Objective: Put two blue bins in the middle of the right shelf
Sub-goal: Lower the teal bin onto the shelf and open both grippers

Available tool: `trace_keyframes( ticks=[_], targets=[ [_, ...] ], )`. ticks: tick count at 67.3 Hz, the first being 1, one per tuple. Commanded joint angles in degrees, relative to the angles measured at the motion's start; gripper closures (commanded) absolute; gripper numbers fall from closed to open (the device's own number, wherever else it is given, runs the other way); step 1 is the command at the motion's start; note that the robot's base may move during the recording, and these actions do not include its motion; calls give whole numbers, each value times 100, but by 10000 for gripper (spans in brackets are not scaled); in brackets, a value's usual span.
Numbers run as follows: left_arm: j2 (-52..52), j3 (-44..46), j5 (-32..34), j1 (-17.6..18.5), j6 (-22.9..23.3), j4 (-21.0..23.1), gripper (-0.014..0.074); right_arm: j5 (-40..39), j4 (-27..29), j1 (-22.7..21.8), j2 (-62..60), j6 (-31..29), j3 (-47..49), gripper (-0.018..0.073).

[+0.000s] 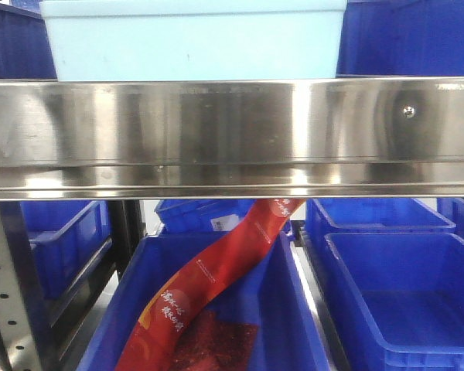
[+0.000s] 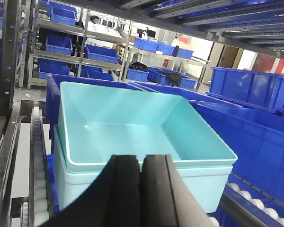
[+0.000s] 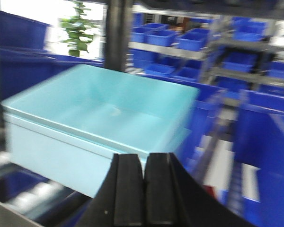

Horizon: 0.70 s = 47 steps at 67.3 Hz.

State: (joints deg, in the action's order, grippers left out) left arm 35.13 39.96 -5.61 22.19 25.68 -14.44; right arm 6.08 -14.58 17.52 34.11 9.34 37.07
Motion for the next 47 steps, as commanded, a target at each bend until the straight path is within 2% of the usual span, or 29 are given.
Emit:
trace_keyframes(
  ticks=[1, 9, 12, 18, 43, 47],
  targets=[
    [-46, 1, 67, 36, -7, -31, 707, -216, 693, -520, -410, -651, -392, 722],
    [-46, 1, 67, 36, -7, -31, 707, -494, 1644, -1305, -969, -1467, -1066, 722],
    [-46, 1, 67, 36, -7, -31, 707, -676, 1881, -1574, -1134, -1597, -1352, 722],
    [-46, 1, 67, 36, -7, -31, 707, -685, 1892, -1980, -1452, -1597, -1762, 722],
    [-46, 1, 67, 36, -7, -31, 707, -608, 1892, -2049, -2990, -1532, -3489, 722],
    [-46, 1, 67, 36, -7, -31, 707, -395, 1892, -2049, -3289, -1532, -3631, 722]
  ],
)
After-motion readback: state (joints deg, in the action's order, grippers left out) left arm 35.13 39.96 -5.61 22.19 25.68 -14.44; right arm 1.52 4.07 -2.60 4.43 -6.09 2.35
